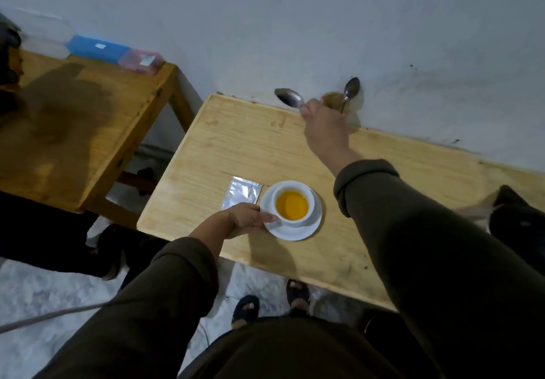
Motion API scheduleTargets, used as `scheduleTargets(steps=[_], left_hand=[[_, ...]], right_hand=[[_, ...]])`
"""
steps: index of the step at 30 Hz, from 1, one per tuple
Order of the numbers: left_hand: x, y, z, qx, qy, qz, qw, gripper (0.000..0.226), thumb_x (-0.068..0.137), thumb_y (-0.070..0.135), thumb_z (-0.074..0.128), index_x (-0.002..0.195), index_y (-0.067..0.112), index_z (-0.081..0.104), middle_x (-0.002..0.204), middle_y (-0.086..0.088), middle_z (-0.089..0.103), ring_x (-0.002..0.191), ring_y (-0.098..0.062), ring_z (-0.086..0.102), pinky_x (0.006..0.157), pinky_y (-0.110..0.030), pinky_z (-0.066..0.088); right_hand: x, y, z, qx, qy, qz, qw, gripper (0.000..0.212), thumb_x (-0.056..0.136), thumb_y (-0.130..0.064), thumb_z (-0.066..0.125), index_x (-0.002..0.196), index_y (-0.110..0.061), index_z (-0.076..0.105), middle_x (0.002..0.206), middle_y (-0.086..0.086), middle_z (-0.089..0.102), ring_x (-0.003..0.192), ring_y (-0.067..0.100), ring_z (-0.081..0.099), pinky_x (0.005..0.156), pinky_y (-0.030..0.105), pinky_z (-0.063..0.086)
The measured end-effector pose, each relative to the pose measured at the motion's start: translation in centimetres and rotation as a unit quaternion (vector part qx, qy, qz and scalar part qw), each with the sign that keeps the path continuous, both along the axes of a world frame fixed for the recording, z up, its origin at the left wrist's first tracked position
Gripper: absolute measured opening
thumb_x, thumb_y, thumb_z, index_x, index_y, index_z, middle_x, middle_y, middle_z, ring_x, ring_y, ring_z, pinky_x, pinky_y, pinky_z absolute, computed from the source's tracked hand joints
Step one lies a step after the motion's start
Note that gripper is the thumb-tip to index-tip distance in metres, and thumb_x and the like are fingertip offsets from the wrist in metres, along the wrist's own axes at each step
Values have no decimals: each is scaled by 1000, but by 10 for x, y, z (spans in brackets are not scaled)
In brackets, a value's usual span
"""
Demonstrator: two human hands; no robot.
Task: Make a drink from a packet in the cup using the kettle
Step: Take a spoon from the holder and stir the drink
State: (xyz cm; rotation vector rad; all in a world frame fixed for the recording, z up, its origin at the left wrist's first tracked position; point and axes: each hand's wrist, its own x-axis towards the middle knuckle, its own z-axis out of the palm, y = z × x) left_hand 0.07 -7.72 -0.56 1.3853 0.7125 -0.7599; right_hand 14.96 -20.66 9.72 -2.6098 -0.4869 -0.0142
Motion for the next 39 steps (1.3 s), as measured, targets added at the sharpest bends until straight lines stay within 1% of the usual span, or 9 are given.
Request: scheduleTargets(steps=[5, 10, 17, 20, 26, 29, 33, 36, 39], left_hand=[[-2, 5, -3, 55, -19, -46, 997, 45, 74, 15, 78, 113, -4, 65, 118, -20, 64, 115, -33, 61, 106, -45, 46], [-5, 2, -2, 81, -37, -48, 995, 41, 71, 26, 81, 97, 0, 65, 111, -17, 68, 102, -30, 67, 100, -42, 51], [-9, 0, 4, 167, -72, -91, 979, 58, 76, 36, 75, 116, -4, 62, 91, -8, 57, 74, -17, 49, 50, -23, 35], [-8, 1, 4, 187, -80, -105, 973, 62, 75, 40, 75, 118, -2, 62, 107, -17, 66, 81, -19, 49, 62, -27, 39], [-12, -1, 16, 216, -118, -109, 963, 81, 76, 38, 75, 140, 7, 36, 136, -12, 52, 116, -29, 57, 83, -36, 50], [-15, -2, 18, 212, -117, -97, 965, 73, 75, 37, 76, 135, 11, 41, 130, -11, 55, 115, -28, 57, 81, -34, 49], [-18, -5, 18, 239, -137, -109, 955, 33, 79, 38, 72, 97, 11, 65, 104, -6, 68, 105, -26, 62, 94, -34, 48], [-19, -7, 17, 237, -140, -99, 956, 46, 78, 39, 72, 114, 11, 64, 121, -9, 66, 111, -25, 61, 94, -33, 50], [-22, -9, 18, 225, -142, -79, 961, 63, 80, 36, 72, 135, 17, 48, 136, -10, 55, 123, -26, 54, 93, -30, 45]], right_hand=[[-52, -17, -33, -119, 108, -30, 987, 25, 95, -13, 43, 110, -10, 62, 107, 12, 65, 99, 31, 61, 71, 33, 43], [-90, -32, -41, -153, 224, -78, 959, 24, 89, -20, 51, 68, -7, 47, 75, 12, 51, 74, 27, 50, 48, 26, 32], [-113, -27, -40, -226, 250, -78, 938, 14, 88, -14, 51, 78, -6, 58, 105, 18, 66, 75, 27, 61, 48, 25, 31], [-117, -24, -32, -250, 267, -91, 926, 20, 79, -6, 58, 63, -13, 49, 85, 10, 63, 48, 13, 44, 42, 23, 30], [-116, -19, -14, -260, 267, -115, 921, 25, 75, -6, 61, 57, -15, 46, 59, -1, 48, 50, 12, 44, 43, 23, 30], [-114, -17, -6, -209, 219, -144, 942, 3, 79, -10, 62, 78, -9, 65, 80, 4, 61, 78, 21, 62, 61, 26, 46], [-119, -13, -16, 68, 164, -271, 946, 16, 85, -12, 59, 97, -11, 70, 105, 6, 71, 103, 23, 63, 85, 24, 46], [-128, -8, -18, 162, 122, -257, 945, 19, 91, -13, 54, 96, -9, 72, 101, 10, 74, 101, 25, 66, 95, 31, 50], [-135, -5, -14, 133, 79, -211, 965, 23, 94, -11, 50, 103, -5, 70, 109, 12, 69, 105, 23, 61, 83, 13, 38]])
